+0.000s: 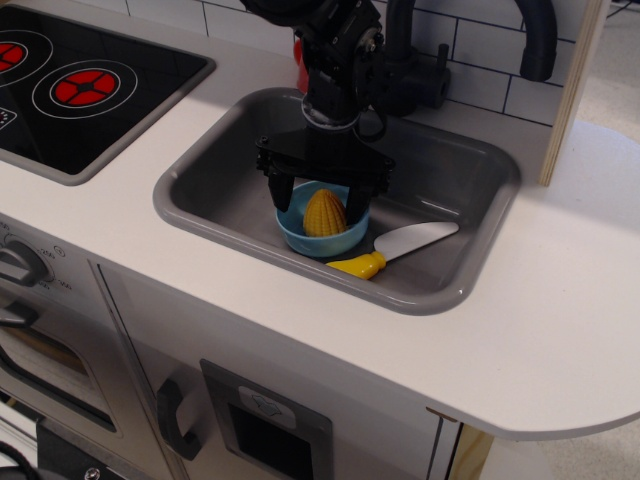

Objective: Take corn out of bowl sink

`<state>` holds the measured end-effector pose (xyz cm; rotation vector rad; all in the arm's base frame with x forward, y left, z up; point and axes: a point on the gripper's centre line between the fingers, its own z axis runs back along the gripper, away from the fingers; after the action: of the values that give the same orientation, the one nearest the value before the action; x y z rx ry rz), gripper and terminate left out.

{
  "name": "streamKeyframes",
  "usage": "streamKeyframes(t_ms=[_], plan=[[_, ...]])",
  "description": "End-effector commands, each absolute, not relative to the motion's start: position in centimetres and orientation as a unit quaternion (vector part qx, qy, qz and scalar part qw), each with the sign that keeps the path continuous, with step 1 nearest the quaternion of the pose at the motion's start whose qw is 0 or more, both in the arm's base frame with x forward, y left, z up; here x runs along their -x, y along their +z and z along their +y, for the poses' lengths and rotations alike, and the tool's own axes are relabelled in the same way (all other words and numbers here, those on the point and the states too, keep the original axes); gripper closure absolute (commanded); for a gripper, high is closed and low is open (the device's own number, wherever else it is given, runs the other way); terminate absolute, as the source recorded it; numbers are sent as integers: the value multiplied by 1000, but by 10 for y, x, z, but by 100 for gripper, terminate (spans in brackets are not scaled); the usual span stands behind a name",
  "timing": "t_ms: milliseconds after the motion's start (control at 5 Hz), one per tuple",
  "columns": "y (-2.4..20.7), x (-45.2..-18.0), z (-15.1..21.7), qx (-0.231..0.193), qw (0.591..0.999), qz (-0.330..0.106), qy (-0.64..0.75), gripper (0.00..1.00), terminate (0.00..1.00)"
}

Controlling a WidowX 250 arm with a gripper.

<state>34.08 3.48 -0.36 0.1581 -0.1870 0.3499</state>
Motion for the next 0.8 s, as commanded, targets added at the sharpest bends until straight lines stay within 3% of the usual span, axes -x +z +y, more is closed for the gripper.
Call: streamKeyframes(t_ms=[0, 200, 600], plan=[[0, -347, 33, -88, 975, -114, 172, 0, 0], [2, -348, 34, -89, 973, -120, 177, 100, 0], [29, -351, 38, -71, 966, -136, 207, 100, 0]])
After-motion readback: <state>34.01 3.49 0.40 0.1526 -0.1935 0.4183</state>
